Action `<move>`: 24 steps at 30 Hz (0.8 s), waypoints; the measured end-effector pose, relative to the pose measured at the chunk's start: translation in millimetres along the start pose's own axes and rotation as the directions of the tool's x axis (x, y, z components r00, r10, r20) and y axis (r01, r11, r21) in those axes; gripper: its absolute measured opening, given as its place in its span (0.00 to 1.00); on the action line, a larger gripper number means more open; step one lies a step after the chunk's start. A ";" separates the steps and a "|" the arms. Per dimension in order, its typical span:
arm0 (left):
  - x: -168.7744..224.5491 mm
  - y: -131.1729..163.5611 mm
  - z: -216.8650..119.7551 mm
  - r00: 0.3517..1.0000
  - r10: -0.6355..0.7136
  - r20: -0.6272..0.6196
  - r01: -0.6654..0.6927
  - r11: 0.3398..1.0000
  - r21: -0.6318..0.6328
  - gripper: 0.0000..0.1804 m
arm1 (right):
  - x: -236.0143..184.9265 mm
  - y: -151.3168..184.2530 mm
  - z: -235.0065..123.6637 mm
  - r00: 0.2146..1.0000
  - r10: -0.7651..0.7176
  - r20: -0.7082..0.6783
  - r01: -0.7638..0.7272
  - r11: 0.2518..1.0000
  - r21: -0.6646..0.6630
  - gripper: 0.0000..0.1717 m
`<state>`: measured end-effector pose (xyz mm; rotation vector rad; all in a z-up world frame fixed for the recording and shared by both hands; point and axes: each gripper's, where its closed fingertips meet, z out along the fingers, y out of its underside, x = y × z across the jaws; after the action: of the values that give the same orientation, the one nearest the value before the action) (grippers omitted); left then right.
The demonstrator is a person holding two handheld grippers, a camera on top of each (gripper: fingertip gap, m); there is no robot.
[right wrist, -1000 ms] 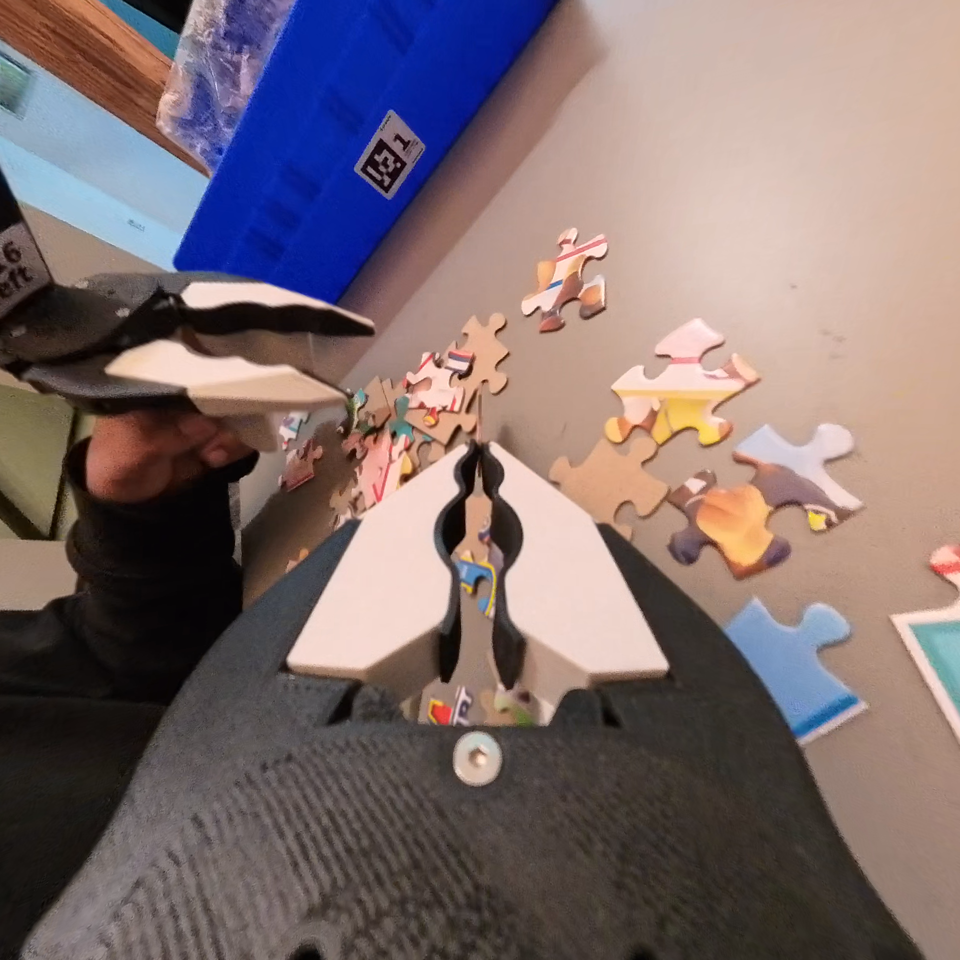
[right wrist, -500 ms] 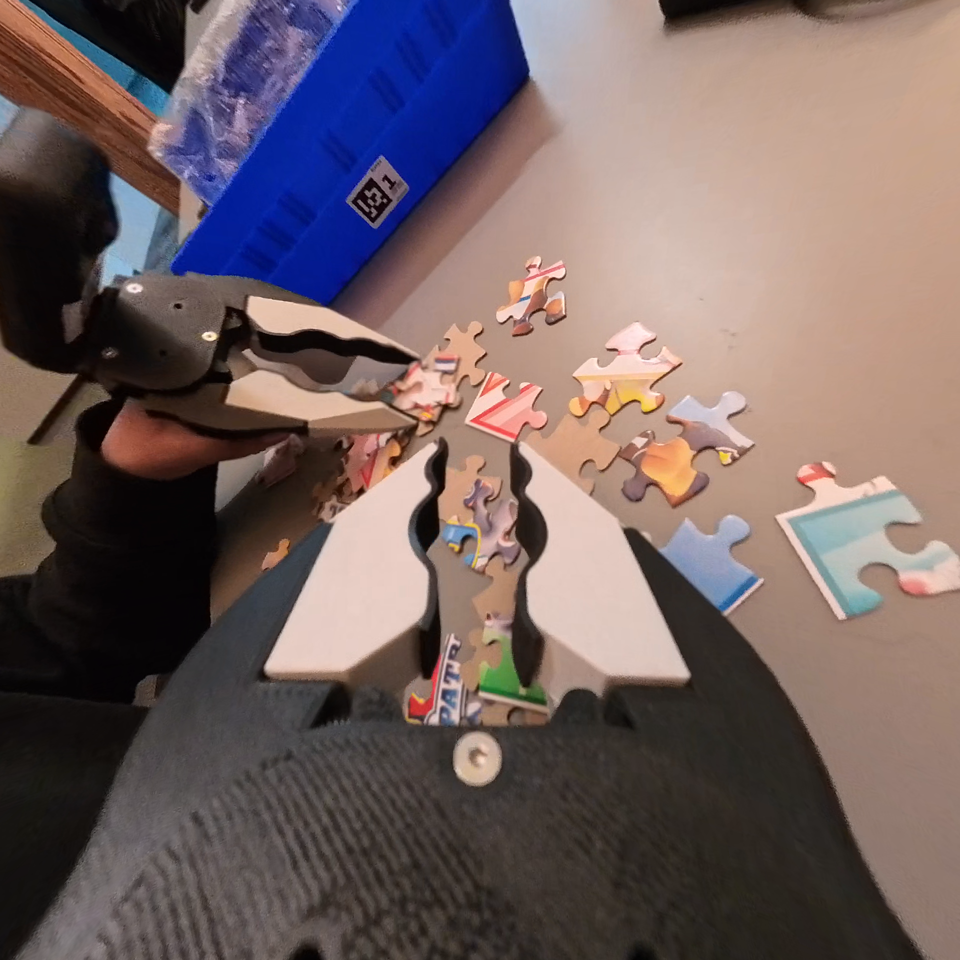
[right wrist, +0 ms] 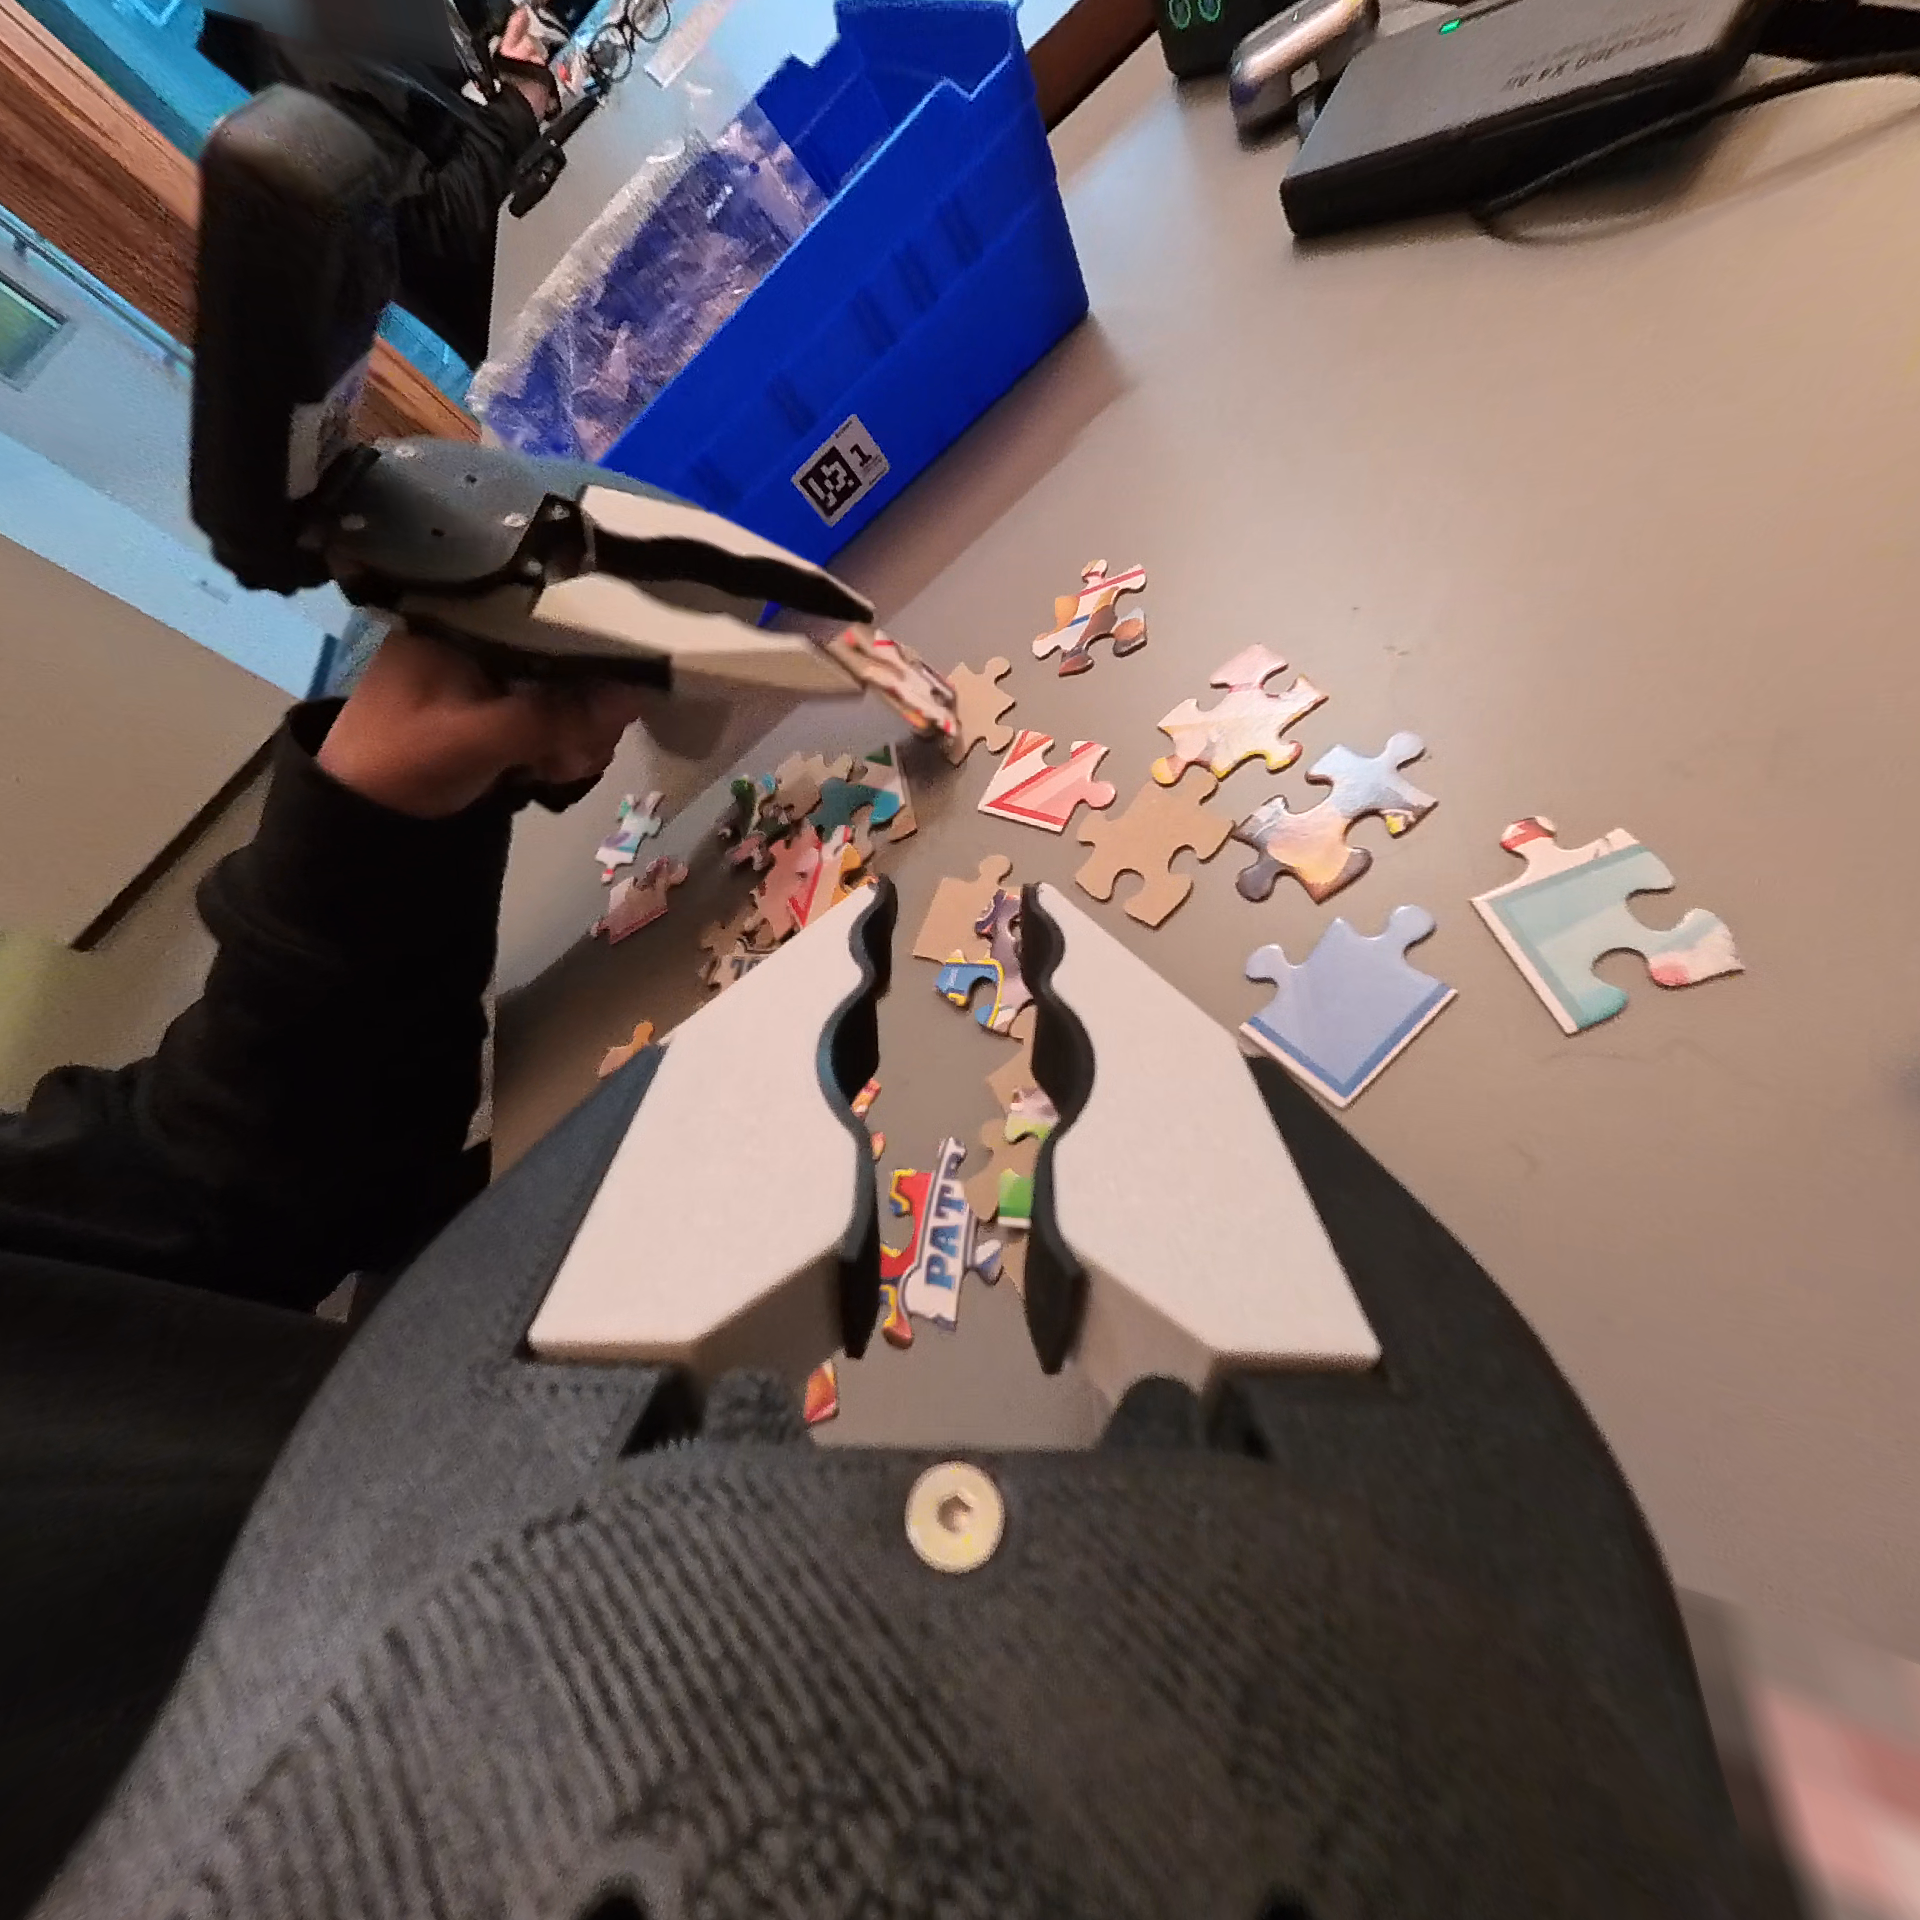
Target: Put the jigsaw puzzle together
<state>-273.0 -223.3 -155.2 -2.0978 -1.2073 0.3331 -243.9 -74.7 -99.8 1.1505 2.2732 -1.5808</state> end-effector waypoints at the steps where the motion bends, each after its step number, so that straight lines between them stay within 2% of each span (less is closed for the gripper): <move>1: -7.8 -7.0 0.6 1.000 -0.006 0.023 0.006 1.000 0.022 0.08 | -0.5 -0.2 -2.4 1.000 -0.002 0.001 0.002 1.000 0.005 0.13; 3: -20.6 -21.6 4.7 0.999 -0.020 0.044 0.017 0.997 0.073 0.06 | -1.1 -0.3 -6.5 1.000 -0.004 0.000 0.004 1.000 0.015 0.13; 9: -29.5 -18.9 21.5 0.996 -0.085 0.008 0.085 0.996 0.017 0.10 | -1.2 0.9 -16.4 1.000 -0.006 -0.001 0.006 0.999 0.036 0.13; 11: -25.2 -14.5 25.1 0.996 -0.092 0.001 0.092 0.996 -0.002 0.19 | 0.7 1.3 -18.7 1.000 -0.007 -0.005 0.007 0.999 0.041 0.13; 13: -27.8 -8.4 30.5 0.996 -0.079 0.039 0.080 0.996 -0.037 0.32 | 0.7 1.1 -19.2 1.000 0.002 0.008 -0.002 0.999 0.046 0.13; 15: -31.5 -4.0 35.6 0.996 -0.043 0.081 0.048 0.997 -0.067 0.40 | -0.6 0.7 -18.3 1.000 0.010 0.025 -0.011 0.999 0.052 0.13; 19: -24.2 2.5 47.1 0.999 0.002 0.049 0.004 0.993 -0.118 0.40 | -3.4 1.7 -16.6 0.999 0.010 0.042 -0.013 0.999 0.053 0.14; 20: -18.6 1.5 47.1 1.000 0.013 0.017 -0.011 0.994 -0.113 0.31 | -3.6 1.9 -16.8 0.999 0.008 0.042 -0.010 0.999 0.053 0.14; 21: -12.3 2.1 46.4 1.000 0.014 -0.017 -0.016 0.993 -0.119 0.28 | -3.6 2.1 -17.4 0.999 0.006 0.040 -0.008 0.999 0.054 0.14; 24: -1.6 9.3 41.1 0.998 0.044 -0.049 -0.051 0.984 -0.169 0.28 | -1.4 2.4 -20.6 1.000 0.001 0.028 -0.002 0.998 0.058 0.14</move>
<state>-289.2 -210.0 -191.7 -2.2710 -1.1971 0.2083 -235.4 -57.5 -91.9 1.1360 2.2225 -1.6616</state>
